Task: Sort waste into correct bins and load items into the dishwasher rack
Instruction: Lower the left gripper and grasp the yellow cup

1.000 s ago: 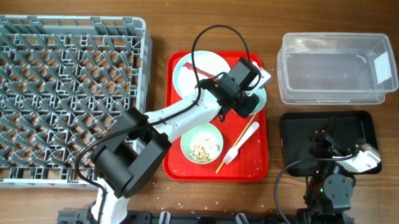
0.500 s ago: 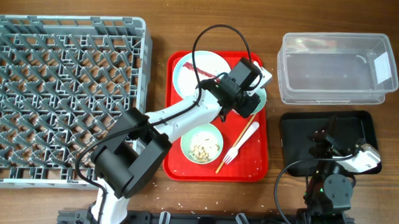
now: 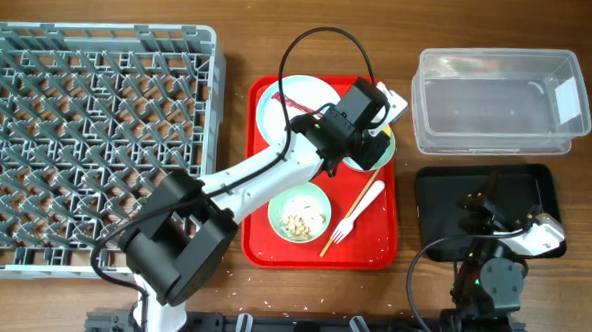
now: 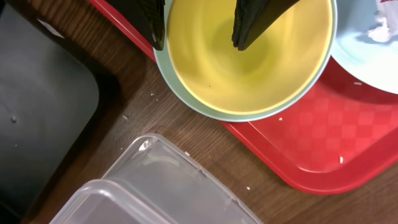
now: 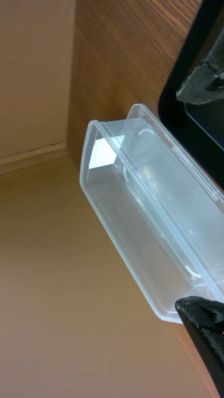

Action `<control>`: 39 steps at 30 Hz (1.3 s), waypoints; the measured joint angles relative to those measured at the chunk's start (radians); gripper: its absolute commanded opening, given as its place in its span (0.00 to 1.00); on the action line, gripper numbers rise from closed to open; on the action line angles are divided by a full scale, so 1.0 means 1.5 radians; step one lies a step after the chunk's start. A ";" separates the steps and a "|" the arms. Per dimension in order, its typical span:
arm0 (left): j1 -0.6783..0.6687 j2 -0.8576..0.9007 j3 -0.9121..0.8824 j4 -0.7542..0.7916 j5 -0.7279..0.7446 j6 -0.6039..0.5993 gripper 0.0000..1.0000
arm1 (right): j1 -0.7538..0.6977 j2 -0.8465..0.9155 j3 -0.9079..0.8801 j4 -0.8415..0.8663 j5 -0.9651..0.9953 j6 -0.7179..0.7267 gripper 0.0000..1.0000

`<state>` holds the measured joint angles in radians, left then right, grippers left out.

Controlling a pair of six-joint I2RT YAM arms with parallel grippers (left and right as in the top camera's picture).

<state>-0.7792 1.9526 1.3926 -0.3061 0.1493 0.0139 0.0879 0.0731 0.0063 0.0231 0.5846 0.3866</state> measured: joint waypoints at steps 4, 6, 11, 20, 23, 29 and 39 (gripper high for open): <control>-0.001 -0.002 0.000 -0.012 0.002 0.000 0.36 | 0.000 0.000 0.000 0.000 0.000 0.000 1.00; -0.003 -0.002 0.000 -0.015 0.004 0.000 0.37 | 0.000 0.000 0.000 0.000 0.000 0.000 1.00; -0.004 0.000 0.000 -0.018 0.011 0.000 0.36 | 0.000 0.000 0.000 0.000 0.000 0.000 1.00; -0.004 0.004 0.000 -0.033 0.026 0.000 0.33 | 0.000 0.000 0.000 0.000 0.000 0.000 1.00; -0.004 0.007 0.000 -0.036 0.026 0.000 0.31 | 0.000 0.000 0.000 0.000 0.000 0.000 1.00; -0.004 0.007 0.000 -0.041 0.026 0.000 0.26 | 0.000 0.000 0.000 0.000 0.000 0.000 1.00; -0.004 0.007 0.000 -0.030 0.028 0.002 0.04 | 0.000 0.000 0.000 0.000 0.000 0.000 1.00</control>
<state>-0.7856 1.9636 1.3926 -0.3508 0.1917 0.0170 0.0879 0.0731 0.0063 0.0227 0.5846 0.3866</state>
